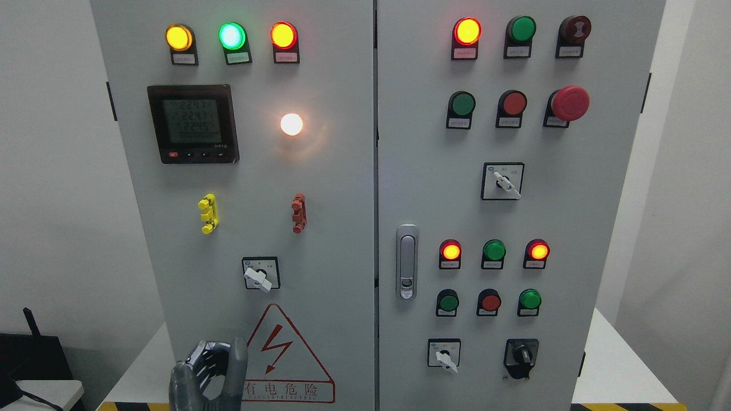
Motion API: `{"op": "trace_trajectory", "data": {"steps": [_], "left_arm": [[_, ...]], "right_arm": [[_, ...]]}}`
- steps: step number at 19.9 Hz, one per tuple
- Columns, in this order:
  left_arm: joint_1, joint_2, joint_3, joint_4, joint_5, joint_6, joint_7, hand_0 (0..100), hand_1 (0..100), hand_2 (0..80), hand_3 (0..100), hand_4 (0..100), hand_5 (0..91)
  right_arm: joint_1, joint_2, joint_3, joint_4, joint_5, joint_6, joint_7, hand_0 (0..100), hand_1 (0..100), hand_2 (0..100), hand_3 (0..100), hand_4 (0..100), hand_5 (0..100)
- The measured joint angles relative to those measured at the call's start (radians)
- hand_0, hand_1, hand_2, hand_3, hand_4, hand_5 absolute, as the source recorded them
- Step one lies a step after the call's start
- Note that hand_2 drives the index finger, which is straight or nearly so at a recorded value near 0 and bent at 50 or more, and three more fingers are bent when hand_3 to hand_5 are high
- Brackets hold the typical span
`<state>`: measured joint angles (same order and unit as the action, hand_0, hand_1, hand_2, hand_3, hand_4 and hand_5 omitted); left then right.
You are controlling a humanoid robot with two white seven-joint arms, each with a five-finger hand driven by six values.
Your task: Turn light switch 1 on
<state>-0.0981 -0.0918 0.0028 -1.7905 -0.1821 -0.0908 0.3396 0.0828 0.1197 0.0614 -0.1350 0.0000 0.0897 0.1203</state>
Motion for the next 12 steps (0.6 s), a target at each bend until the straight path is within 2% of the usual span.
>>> {"op": "trace_trajectory", "data": {"steps": [6, 10, 12], "left_arm": [[0.128, 0.017, 0.179, 0.122, 0.059, -0.257, -0.179, 5, 25, 41.8, 65, 62, 24.1], [0.198, 0.036, 0.294, 0.231, 0.097, -0.375, -0.229, 7, 23, 36.1, 55, 55, 18.3], [0.219, 0.045, 0.352, 0.294, 0.108, -0.418, -0.275, 8, 22, 30.6, 49, 51, 16.3]], "right_arm": [[0.0, 0.0, 0.0, 0.0, 0.0, 0.0, 0.0, 12, 39, 0, 0, 0, 0], [0.0, 0.0, 0.0, 0.0, 0.0, 0.0, 0.0, 12, 39, 0, 0, 0, 0], [0.0, 0.0, 0.0, 0.0, 0.0, 0.0, 0.0, 12, 39, 0, 0, 0, 0]]}}
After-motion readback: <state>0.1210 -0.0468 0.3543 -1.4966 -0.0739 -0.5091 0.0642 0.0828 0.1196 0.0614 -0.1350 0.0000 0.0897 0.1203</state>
